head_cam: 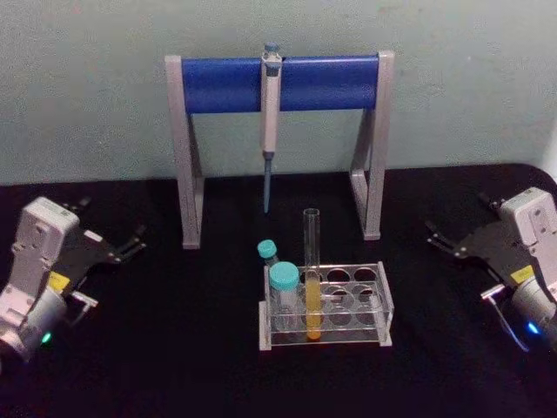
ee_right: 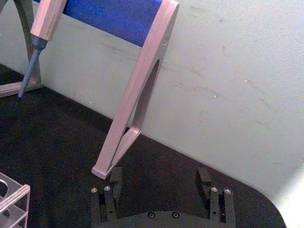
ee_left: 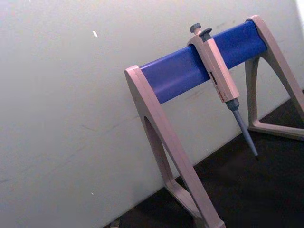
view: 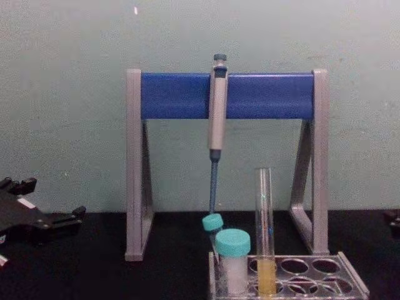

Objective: Pick up the test tube from the test tube rack, shake it, then place it back into the test tube rack.

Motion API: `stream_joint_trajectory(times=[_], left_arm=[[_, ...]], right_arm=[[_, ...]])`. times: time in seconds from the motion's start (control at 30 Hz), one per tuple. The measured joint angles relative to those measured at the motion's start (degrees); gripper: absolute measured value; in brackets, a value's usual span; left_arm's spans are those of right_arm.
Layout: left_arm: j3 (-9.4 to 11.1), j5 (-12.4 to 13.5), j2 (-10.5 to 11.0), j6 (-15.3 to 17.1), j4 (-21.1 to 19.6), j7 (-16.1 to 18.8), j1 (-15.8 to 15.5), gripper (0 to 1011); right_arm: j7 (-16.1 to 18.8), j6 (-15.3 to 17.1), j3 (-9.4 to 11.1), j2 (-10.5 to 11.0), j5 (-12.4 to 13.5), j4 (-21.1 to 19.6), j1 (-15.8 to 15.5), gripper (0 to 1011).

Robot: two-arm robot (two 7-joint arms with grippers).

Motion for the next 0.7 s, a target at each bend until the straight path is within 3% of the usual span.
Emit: stream_joint_trajectory(times=[0.7], left_arm=[[0.0, 0.0, 0.0, 0.0, 0.0, 0.0, 0.0, 1001]], right_arm=[[0.0, 0.0, 0.0, 0.0, 0.0, 0.0, 0.0, 1000]])
